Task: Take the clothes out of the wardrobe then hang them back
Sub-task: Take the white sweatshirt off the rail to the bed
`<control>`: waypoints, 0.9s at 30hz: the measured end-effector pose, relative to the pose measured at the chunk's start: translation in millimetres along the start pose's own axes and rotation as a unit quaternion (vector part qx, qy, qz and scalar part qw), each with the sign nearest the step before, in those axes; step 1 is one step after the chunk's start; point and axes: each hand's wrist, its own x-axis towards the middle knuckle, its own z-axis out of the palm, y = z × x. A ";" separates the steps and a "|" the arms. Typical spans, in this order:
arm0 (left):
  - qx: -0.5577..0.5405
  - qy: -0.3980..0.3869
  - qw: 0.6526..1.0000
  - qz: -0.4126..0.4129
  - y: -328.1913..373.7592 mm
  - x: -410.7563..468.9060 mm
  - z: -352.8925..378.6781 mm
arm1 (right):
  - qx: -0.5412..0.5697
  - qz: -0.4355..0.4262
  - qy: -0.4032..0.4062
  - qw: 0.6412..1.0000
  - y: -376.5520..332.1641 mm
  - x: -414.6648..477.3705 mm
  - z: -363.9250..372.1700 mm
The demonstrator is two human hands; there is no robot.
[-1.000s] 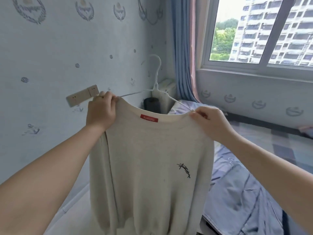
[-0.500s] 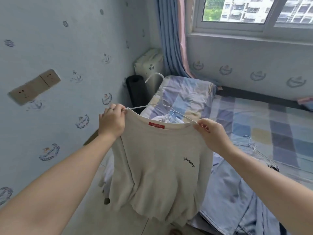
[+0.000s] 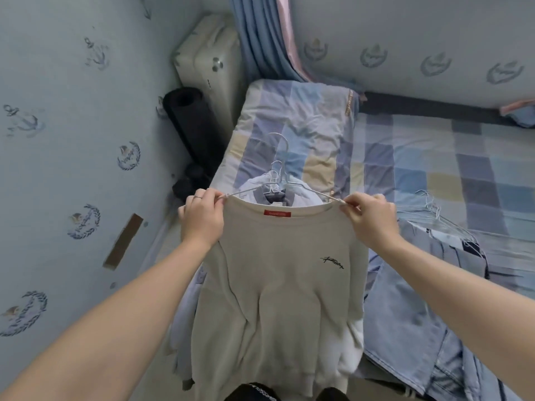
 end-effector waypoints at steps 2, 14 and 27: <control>0.003 -0.017 1.000 -0.002 -14.6 24.0 25.6 | -0.039 0.032 0.001 0.999 -2.4 23.6 25.3; -0.108 -0.211 0.968 -0.085 -76.3 120.4 184.6 | 0.075 0.165 -0.158 0.971 23.3 132.9 196.4; -0.031 -0.350 0.936 0.002 -60.9 29.4 146.7 | 0.064 0.227 -0.207 0.949 -26.9 3.1 174.8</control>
